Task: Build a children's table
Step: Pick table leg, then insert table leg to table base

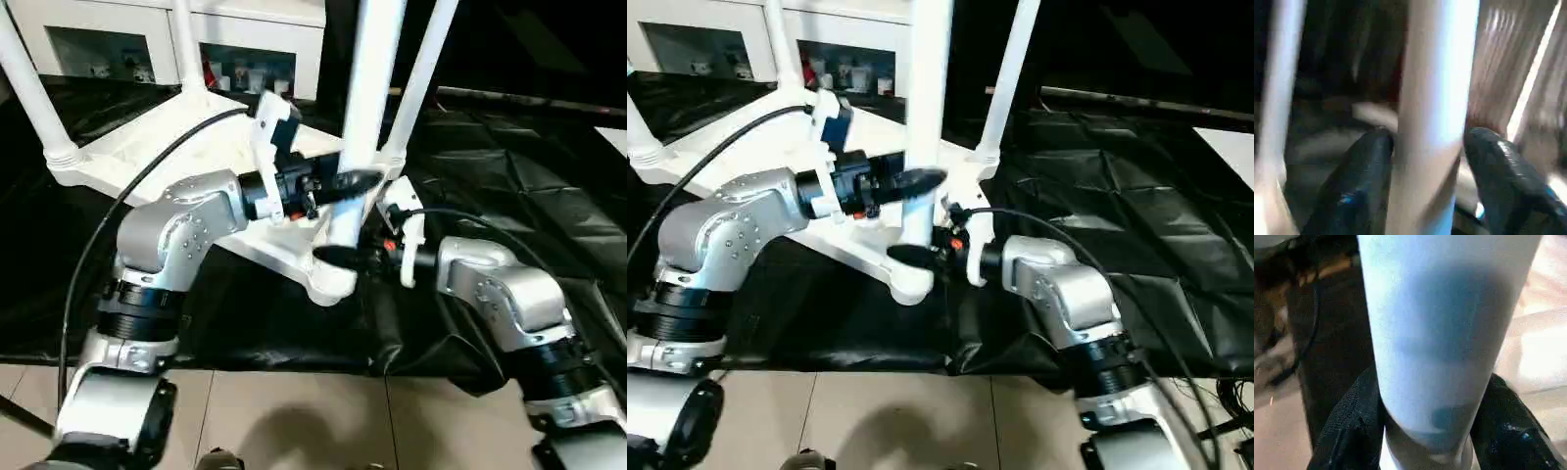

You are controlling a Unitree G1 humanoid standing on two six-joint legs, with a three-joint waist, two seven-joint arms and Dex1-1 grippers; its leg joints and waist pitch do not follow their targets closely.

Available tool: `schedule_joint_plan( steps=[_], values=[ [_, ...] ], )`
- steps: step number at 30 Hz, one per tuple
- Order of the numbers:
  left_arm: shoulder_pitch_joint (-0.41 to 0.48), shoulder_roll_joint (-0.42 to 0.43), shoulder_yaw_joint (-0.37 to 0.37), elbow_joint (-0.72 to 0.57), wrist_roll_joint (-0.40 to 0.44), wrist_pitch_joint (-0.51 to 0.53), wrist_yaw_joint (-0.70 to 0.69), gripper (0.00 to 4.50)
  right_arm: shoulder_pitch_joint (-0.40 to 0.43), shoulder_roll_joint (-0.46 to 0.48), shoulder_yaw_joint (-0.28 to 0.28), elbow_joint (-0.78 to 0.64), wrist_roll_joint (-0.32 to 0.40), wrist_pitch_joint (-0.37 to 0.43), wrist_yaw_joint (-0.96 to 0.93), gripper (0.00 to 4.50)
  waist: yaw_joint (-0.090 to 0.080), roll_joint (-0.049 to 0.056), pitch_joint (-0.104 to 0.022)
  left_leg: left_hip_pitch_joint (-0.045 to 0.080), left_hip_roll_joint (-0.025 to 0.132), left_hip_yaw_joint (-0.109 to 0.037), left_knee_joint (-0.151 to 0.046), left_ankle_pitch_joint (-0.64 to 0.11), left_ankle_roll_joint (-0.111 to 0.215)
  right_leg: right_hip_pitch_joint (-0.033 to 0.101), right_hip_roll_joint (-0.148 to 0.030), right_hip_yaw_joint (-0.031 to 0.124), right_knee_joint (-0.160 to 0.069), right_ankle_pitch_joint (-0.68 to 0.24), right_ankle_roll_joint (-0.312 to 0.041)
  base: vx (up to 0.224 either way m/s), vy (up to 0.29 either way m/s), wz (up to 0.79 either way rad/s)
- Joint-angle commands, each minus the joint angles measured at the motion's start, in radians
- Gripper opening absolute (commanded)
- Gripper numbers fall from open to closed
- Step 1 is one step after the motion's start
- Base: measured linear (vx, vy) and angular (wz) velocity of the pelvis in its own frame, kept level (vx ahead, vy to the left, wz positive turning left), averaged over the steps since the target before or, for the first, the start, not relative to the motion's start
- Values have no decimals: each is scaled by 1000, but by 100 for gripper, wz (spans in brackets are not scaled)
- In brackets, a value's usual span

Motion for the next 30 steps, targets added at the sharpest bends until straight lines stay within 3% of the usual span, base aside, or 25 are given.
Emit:
schedule_joint_plan(
  steps=[1, 2, 3, 5, 7, 8, 9, 10, 11, 12, 13, 14, 16, 17, 18, 19, 21, 22, 23, 25, 26, 29, 30],
  values=[
    [-40, -48, 112, 48, -86, -97, 49, 300, -15, 25, -86, -5, 53, -20, -53, 189, 3, 0, -80, 15, -13, 18, -62, -201, -30, 55, -35, 23, -74, -184, -193, 0, 0, 0],
    [-50, -70, 173, 78, -133, -128, 64, 300, -17, 50, -120, -8, 77, -30, -81, 189, 4, 0, -80, 15, -14, 17, -62, -203, -31, 55, -35, 23, -74, -187, -192, 0, 0, 0],
    [-53, -72, 193, 90, -150, -132, 61, 300, -16, 57, -129, -10, 81, -37, -89, 189, 3, 7, -81, 19, -12, 14, -64, -214, -30, 52, -33, 21, -73, -196, -186, 0, 0, 0],
    [-62, -59, 232, 138, -165, -155, 54, 300, -9, 71, -154, -11, 77, -65, -130, 189, 0, 5, -79, 20, -12, 14, -67, -218, -35, 51, -31, 20, -76, -214, -164, 0, 0, 0],
    [-63, -58, 235, 143, -163, -159, 54, 300, -8, 72, -158, -11, 77, -66, -134, 189, -1, 5, -80, 20, -12, 14, -67, -209, -36, 52, -30, 21, -74, -203, -161, 0, 0, 0],
    [-63, -40, 226, 165, -139, -172, 43, 300, -6, 68, -160, -2, 55, -83, -153, 189, 1, 15, -80, 22, -12, 12, -67, -201, -37, 52, -30, 21, -73, -191, -158, 0, 0, 0],
    [-49, 23, 143, 216, -18, -223, 3, 300, 4, 43, -150, 20, -3, -119, -183, 189, -1, 11, -81, 21, -12, 13, -68, -194, -38, 51, -29, 21, -75, -181, -152, 0, 0, 0],
    [-35, 68, 67, 249, 82, -280, -32, 300, 13, 26, -139, 30, -42, -134, -199, 189, -2, 19, -80, 25, -11, 13, -69, -198, -41, 48, -26, 22, -76, -194, -128, 0, 0, 0],
    [-23, 108, -9, 274, 169, -331, -67, 300, 20, 17, -135, 34, -59, -136, -207, 189, 1, 17, -79, 26, -9, 10, -73, -200, -44, 48, -29, 22, -83, -213, -104, 0, 0, 0],
    [-23, 108, -9, 274, 169, -331, -67, 300, 20, 17, -135, 34, -59, -136, -207, 189, 0, 18, -79, 26, -10, 11, -73, -204, -51, 49, -29, 23, -79, -212, -101, 0, 0, 0],
    [-3, 189, -167, 343, 347, -466, -148, 300, 36, 6, -142, 32, -75, -136, -222, 189, 4, 21, -78, 26, -10, 7, -77, -205, -51, 48, -31, 23, -89, -223, -90, 0, 0, 0],
    [-1, 247, -268, 403, 450, -546, -208, 300, 49, 1, -152, 21, -70, -127, -226, 189, 1, 24, -81, 28, -9, 5, -78, -214, -60, 50, -31, 23, -83, -217, -81, 0, 0, 0],
    [-1, 260, -285, 418, 460, -550, -235, 300, 54, -1, -154, 14, -68, -124, -225, 188, -4, 25, -83, 25, -9, 7, -77, -206, -70, 53, -32, 25, -71, -174, -101, 0, 0, 0],
    [-11, 276, -302, 460, 473, -562, -280, 300, 64, -6, -156, -1, -64, -122, -229, 188, -5, 28, -86, 26, -9, 9, -73, -181, -72, 53, -33, 24, -64, -99, -147, 0, 0, 0],
    [-17, 287, -318, 481, 482, -565, -315, 300, 70, -8, -157, -9, -61, -120, -229, 188, -3, 26, -87, 25, -10, 11, -71, -172, -65, 54, -33, 24, -60, -68, -171, 0, 0, 0],
    [-24, 301, -336, 500, 496, -569, -343, 300, 74, -11, -159, -15, -59, -118, -230, 188, -3, 35, -86, 25, -11, 11, -70, -174, -65, 53, -33, 25, -58, -58, -181, 0, 0, 0],
    [-45, 323, -369, 545, 533, -596, -379, 300, 80, -14, -161, -21, -58, -119, -232, 188, -4, 31, -85, 26, -10, 12, -71, -197, -61, 55, -33, 25, -58, -64, -195, 0, 0, 0],
    [-51, 326, -373, 556, 537, -598, -387, 300, 81, -15, -161, -21, -59, -121, -233, 188, -4, 29, -83, 26, -11, 13, -71, -203, -57, 54, -33, 26, -62, -76, -194, 0, 0, 0],
    [-65, 333, -384, 582, 550, -610, -401, 300, 86, -17, -161, -24, -61, -124, -235, 188, -1, 53, -81, 32, -10, 10, -72, -239, -68, 50, -37, 26, -61, -122, -200, 0, 0, 0],
    [-92, 335, -411, 646, 590, -659, -416, 300, 92, -19, -162, -28, -65, -128, -238, 188, -6, 38, -78, 30, -10, 11, -75, -273, -69, 52, -35, 26, -70, -158, -202, 0, 0, 0],
    [-103, 334, -423, 678, 610, -687, -420, 300, 95, -20, -163, -32, -65, -128, -239, 188, -3, 50, -78, 32, -12, 10, -73, -284, -69, 51, -37, 28, -72, -187, -194, 0, 0, 0],
    [-124, 329, -458, 745, 666, -737, -403, 300, 100, -21, -164, -39, -65, -127, -241, 188, -2, 45, -80, 30, -10, 9, -74, -286, -65, 54, -38, 28, -74, -207, -187, 0, 0, 0],
    [-131, 325, -465, 764, 681, -752, -386, 300, 102, -22, -163, -41, -66, -127, -243, 188, -1, 50, -80, 30, -10, 9, -74, -281, -65, 53, -39, 28, -74, -203, -189, 0, 0, 0]
  ],
)
